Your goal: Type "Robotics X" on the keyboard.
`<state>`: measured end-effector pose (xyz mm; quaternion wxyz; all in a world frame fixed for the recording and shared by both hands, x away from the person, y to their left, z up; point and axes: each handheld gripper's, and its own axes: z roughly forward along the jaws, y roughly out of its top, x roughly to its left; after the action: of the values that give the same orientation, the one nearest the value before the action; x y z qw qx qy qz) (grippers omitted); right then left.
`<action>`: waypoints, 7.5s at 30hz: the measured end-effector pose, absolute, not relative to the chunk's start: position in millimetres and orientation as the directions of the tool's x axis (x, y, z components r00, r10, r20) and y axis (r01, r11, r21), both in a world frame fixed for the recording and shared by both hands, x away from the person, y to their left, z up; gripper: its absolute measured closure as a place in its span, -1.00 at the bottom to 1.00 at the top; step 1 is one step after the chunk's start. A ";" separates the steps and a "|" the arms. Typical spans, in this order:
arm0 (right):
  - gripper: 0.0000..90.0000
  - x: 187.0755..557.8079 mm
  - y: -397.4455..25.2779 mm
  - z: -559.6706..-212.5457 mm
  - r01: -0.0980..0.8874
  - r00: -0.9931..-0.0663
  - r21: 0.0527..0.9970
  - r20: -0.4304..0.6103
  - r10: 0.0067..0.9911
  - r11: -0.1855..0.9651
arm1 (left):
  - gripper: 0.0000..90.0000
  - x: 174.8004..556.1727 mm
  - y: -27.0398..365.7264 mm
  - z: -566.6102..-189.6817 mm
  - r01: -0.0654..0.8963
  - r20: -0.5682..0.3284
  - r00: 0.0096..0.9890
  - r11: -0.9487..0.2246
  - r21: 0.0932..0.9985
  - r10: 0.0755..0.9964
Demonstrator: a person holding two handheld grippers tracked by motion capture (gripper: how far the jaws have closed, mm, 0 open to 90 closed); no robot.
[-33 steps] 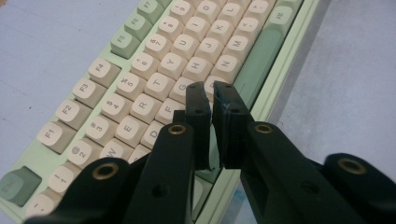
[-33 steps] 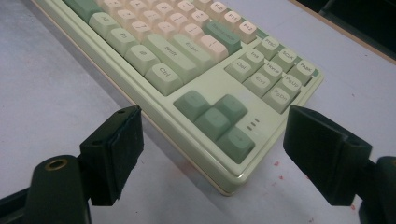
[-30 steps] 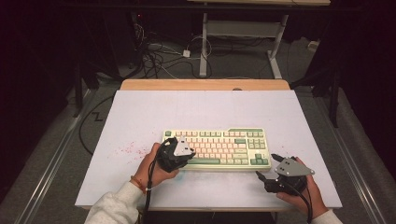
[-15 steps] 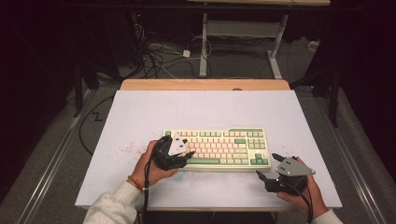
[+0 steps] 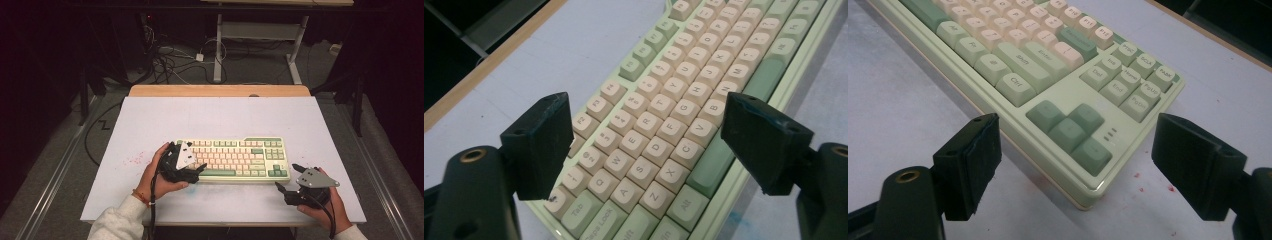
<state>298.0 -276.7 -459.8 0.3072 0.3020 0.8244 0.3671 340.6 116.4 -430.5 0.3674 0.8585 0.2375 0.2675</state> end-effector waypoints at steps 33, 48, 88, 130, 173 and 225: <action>-0.28 298.4 -285.0 -444.3 0.254 -0.639 0.839 -0.227 0.735 0.481 | -0.59 314.3 185.4 -454.1 0.255 0.310 0.652 -0.585 0.770 0.692; 0.25 313.1 -263.4 -430.1 0.270 -0.686 0.811 -0.216 0.695 0.518 | -0.59 305.4 206.4 -473.8 0.328 0.282 0.639 -0.585 0.742 0.716; 1.00 363.2 -182.7 -440.1 0.268 -0.805 0.716 -0.201 0.558 0.644 | -0.61 304.9 199.5 -480.1 0.339 0.266 0.671 -0.606 0.720 0.692; 1.00 357.5 -201.2 -458.1 0.303 -0.776 0.698 -0.214 0.593 0.649 | 0.94 317.2 179.4 -448.4 0.372 0.129 0.741 -0.563 0.737 0.659; 1.00 356.5 -201.2 -458.7 0.302 -0.773 0.702 -0.215 0.596 0.645 | 0.94 365.9 111.1 -451.3 0.357 0.120 0.833 -0.689 0.631 0.540; 0.89 352.7 -204.0 -445.1 0.268 -0.770 0.749 -0.212 0.602 0.606 | 0.50 357.9 112.8 -440.9 0.285 0.221 0.794 -0.667 0.689 0.567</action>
<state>352.7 -204.0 -445.1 0.2285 0.2511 0.8664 0.3663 357.9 112.8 -440.9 0.3304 0.8875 0.2398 0.2135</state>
